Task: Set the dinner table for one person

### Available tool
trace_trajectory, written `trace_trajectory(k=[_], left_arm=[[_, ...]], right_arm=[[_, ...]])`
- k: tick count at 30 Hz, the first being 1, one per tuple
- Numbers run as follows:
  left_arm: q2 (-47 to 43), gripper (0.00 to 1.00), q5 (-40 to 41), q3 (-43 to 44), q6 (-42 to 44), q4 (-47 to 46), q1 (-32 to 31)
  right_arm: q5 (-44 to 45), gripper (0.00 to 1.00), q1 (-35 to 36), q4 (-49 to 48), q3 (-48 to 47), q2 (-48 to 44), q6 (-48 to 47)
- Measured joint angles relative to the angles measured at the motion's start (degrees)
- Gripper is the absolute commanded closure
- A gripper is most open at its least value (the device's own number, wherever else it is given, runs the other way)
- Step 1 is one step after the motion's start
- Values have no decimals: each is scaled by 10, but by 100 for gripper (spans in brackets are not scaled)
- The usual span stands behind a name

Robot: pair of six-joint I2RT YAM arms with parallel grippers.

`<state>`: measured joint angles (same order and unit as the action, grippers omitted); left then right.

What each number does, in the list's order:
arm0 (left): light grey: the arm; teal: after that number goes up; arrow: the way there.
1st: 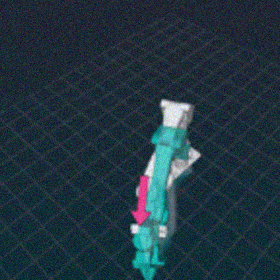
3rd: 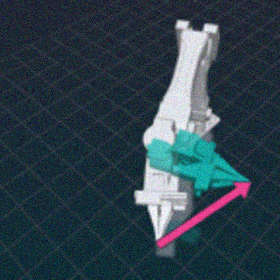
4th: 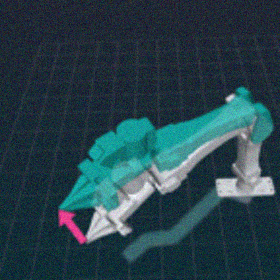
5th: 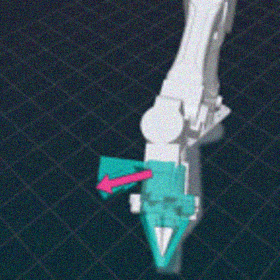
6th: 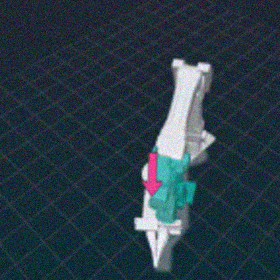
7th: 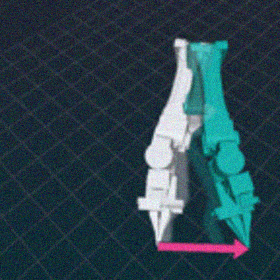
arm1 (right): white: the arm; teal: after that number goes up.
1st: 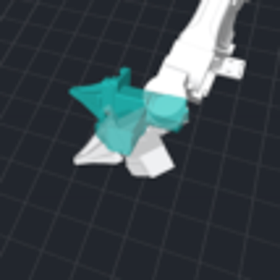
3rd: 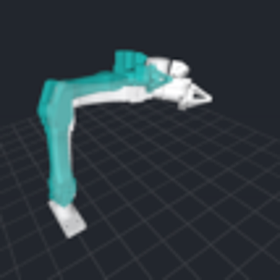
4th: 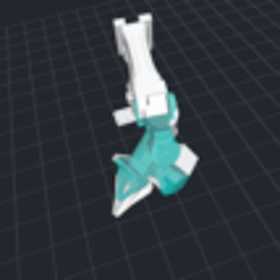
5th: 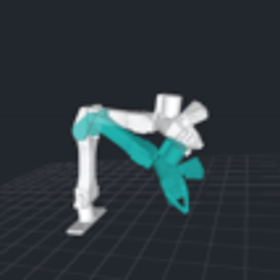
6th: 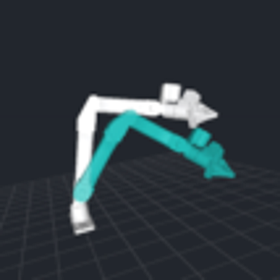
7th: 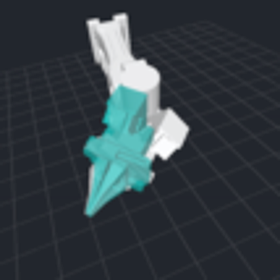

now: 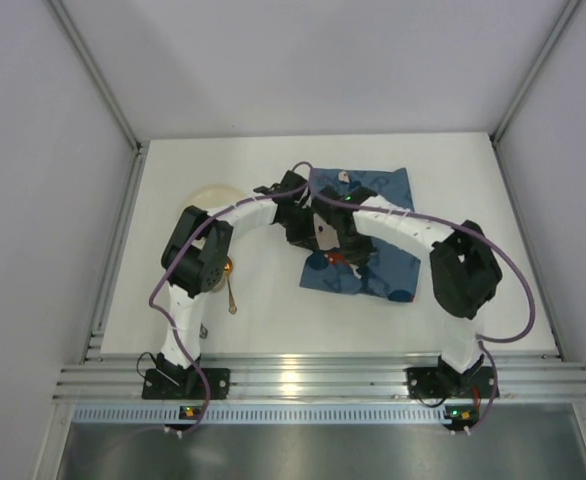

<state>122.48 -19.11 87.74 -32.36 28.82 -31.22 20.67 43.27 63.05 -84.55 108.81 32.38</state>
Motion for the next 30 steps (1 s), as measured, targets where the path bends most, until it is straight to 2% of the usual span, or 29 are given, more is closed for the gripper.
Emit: trace_trajectory(k=[6, 7, 8, 9, 12, 16, 21, 30], left_arm=[[-4, 100, 3, 0, 0, 15, 9], [-5, 100, 7, 0, 0, 20, 11], [-5, 100, 9, 0, 0, 24, 12], [-6, 100, 12, 2, 0, 30, 14], [-8, 100, 35, 8, -1, 50, 17], [-15, 100, 83, 14, -6, 80, 17], [-27, 100, 141, 14, -21, 116, 21], [-112, 100, 242, -69, -76, 160, 28]], right_arm=[[-7, 100, -194, 10, -70, -83, -50], [-7, 100, -266, 5, -73, -119, -62], [-7, 100, -302, 5, -70, -139, -68], [-6, 100, -353, 0, -53, -169, -74], [-6, 100, -449, -7, 30, -245, -75], [-27, 100, -551, -7, 178, -322, -55], [-65, 100, -588, -12, 284, -336, -41], [-73, 100, -611, -50, 289, -304, -33]])
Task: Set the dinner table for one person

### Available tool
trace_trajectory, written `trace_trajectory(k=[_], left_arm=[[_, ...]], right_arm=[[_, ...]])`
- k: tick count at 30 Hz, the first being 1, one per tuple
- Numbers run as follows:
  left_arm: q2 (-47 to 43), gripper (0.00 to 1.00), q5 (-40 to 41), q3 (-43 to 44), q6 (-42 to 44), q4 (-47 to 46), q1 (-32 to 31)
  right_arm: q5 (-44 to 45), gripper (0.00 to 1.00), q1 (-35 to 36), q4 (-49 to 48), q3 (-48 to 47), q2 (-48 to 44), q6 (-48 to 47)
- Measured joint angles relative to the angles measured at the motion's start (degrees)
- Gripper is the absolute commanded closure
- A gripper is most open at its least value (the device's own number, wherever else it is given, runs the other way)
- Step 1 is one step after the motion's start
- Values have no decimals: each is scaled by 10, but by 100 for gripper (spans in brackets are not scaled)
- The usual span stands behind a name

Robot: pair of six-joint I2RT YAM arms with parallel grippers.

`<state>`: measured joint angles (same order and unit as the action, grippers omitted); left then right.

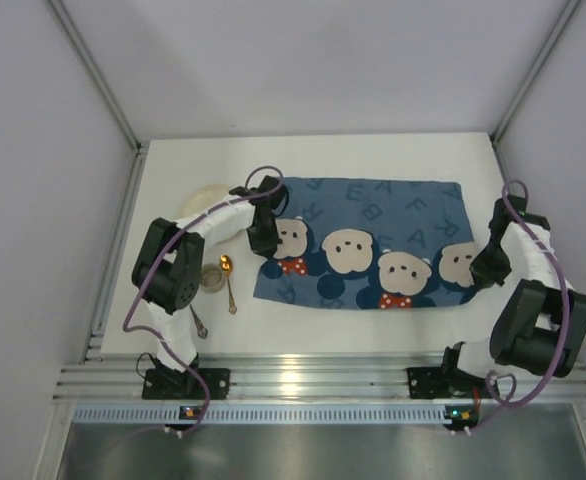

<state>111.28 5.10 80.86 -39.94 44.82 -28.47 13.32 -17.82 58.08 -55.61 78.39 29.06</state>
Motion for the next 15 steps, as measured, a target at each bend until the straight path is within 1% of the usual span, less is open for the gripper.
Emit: trace_trajectory(k=[5, 10, 11, 13, 14, 15], left_arm=[[-43, 100, 7, -64, -31, 1, 3], [-45, 100, 21, -80, -37, 3, 3], [-45, 86, 24, -80, -37, 2, 3], [-45, 68, 29, -80, -36, 2, 3], [-45, 51, 32, -80, -35, 3, 3], [-45, 46, 35, -80, -35, 3, 3]], right_arm=[[-19, 100, 0, -27, -13, 59, 1], [-47, 100, 0, -59, -19, 106, 1], [-52, 100, 0, -63, -19, 109, 0], [-62, 100, 0, -70, -18, 111, 0], [-68, 99, 0, -73, -18, 111, 0], [-72, 93, 0, -76, -18, 110, 0]])
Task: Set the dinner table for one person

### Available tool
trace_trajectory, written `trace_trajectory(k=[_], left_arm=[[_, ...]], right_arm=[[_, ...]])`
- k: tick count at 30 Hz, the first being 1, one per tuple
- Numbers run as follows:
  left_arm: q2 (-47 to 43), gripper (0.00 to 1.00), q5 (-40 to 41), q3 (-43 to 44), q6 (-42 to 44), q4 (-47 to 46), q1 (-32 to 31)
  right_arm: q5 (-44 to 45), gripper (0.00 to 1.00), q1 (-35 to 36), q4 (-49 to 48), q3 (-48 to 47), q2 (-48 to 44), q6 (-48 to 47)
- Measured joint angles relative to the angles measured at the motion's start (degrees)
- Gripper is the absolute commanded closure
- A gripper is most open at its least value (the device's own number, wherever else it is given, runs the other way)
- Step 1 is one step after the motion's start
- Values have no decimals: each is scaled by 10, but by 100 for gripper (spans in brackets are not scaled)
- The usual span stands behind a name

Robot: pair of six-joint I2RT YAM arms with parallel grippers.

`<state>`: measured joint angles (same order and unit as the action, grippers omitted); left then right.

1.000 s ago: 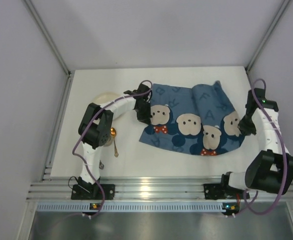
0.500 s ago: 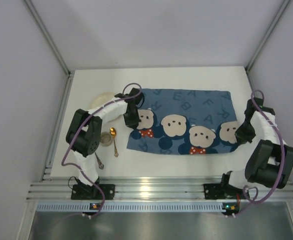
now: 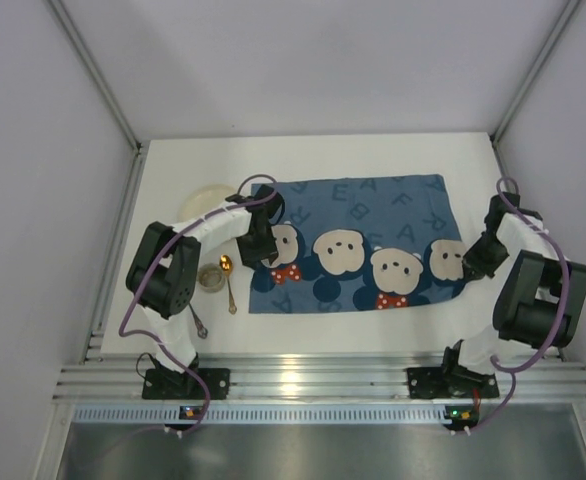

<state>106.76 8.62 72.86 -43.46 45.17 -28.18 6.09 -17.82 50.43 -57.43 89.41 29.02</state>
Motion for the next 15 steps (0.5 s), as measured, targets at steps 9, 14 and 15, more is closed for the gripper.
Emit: trace_trajectory(k=[9, 14, 15], left_arm=[[-5, 27, 47, 83, 14, 50, 0], [-20, 23, 91, 160, 44, 79, 6], [-24, 23, 93, 169, 48, 81, 14]], right_arm=[[-32, 66, 17, 7, 13, -80, 7], [-43, 53, 37, 43, 13, -133, 13], [-43, 44, 39, 52, 13, -144, 12]])
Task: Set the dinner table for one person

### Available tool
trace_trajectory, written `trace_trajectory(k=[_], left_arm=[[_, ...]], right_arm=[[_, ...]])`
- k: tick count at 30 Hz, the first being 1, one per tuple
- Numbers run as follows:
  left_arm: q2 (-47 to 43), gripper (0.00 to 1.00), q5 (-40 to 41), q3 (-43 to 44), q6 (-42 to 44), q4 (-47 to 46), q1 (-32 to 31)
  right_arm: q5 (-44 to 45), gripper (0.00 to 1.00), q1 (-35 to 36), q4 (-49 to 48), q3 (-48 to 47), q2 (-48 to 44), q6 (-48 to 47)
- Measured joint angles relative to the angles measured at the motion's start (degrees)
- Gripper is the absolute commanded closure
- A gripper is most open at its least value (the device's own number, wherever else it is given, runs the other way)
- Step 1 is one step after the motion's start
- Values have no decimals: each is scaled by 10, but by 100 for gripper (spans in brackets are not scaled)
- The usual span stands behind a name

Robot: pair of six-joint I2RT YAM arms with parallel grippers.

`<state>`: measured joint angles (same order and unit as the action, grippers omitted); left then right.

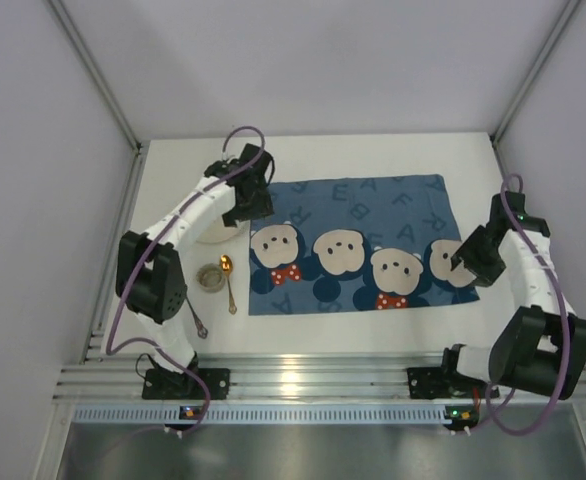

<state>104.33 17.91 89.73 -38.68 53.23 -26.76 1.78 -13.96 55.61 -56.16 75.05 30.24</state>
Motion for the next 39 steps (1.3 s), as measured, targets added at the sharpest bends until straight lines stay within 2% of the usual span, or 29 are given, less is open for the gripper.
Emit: trace_trajectory(k=[2, 3, 4, 5, 7, 11, 16, 25, 39], left_arm=[[-12, 24, -4, 4, 9, -2, 36], [-16, 24, -12, 3, 11, -1, 59], [-20, 25, -20, -3, 13, -4, 96], [-24, 25, -26, -12, 14, -12, 131], [-26, 25, -36, -33, 18, -19, 200], [-26, 25, -68, -73, 25, -36, 296], [-24, 25, -137, -108, 30, -86, 343], [23, 33, -201, -113, 31, -171, 348], [29, 39, -182, -135, 51, -186, 348]], right_arm=[[2, 30, 4, 22, -1, -26, 2], [5, 17, 11, 33, -1, -41, 3], [5, 11, 19, 42, -1, -54, 4], [4, 5, 28, 49, -1, -66, 4], [-5, 0, 43, 56, -1, -86, 3], [-44, 0, 55, 58, -1, -92, -1], [-82, 0, 64, 57, -1, -89, -6], [-94, 0, 68, 58, 9, -97, -7], [-81, 0, 68, 65, 30, -128, -5]])
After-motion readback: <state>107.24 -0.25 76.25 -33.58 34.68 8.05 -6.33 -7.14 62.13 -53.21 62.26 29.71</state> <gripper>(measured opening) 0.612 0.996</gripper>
